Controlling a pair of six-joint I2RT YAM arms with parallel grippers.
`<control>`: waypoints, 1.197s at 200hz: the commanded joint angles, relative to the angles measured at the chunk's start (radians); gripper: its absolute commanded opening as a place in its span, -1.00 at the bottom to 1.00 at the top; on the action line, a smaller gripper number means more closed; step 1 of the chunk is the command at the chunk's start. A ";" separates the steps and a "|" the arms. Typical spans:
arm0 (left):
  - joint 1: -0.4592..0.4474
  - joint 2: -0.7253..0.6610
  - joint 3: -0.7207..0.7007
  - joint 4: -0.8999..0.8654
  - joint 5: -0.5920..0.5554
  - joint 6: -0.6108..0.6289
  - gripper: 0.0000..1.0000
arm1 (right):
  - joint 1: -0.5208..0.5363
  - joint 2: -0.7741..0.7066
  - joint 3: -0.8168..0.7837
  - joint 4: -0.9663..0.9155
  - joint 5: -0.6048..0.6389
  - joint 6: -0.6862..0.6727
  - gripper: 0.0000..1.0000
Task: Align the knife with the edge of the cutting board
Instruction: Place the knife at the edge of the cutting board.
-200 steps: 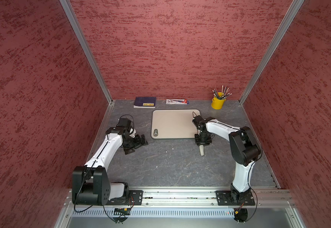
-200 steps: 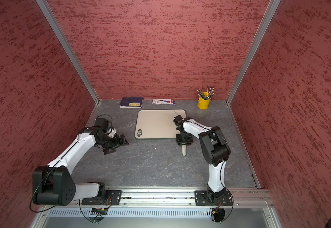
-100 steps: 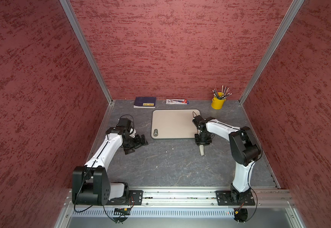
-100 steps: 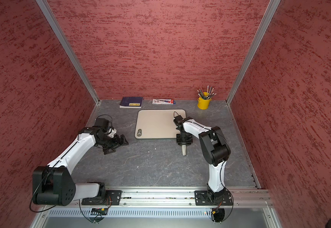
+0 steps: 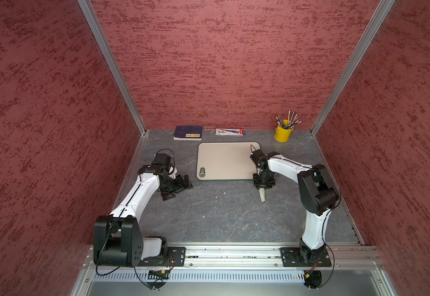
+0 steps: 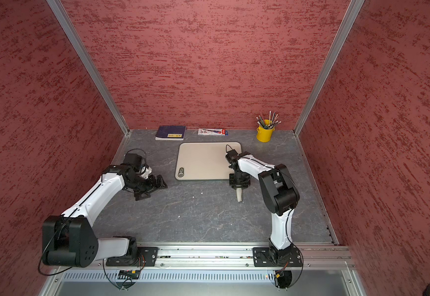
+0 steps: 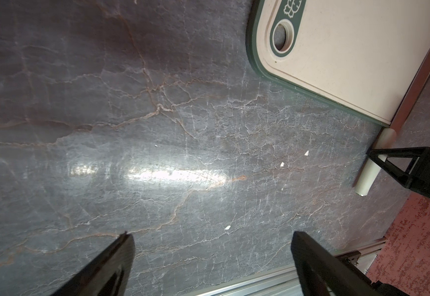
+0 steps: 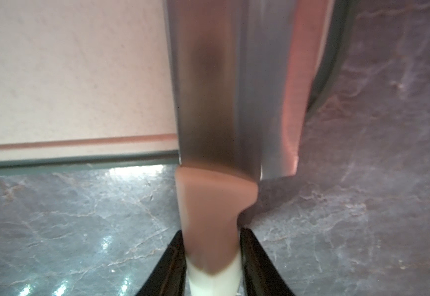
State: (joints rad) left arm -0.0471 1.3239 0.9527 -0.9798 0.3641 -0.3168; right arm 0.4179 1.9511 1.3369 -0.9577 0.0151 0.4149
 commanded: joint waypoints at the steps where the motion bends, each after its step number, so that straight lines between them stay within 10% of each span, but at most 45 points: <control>1: -0.004 0.012 0.008 -0.008 -0.007 0.005 0.99 | -0.014 0.016 0.020 0.013 0.018 0.012 -0.26; 239: -0.019 0.009 0.007 -0.008 -0.015 0.002 0.99 | -0.016 0.014 0.036 0.001 0.021 -0.024 -0.33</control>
State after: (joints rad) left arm -0.0612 1.3239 0.9527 -0.9798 0.3584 -0.3168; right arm 0.4122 1.9514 1.3369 -0.9585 0.0074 0.4026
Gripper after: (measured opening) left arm 0.997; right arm 0.345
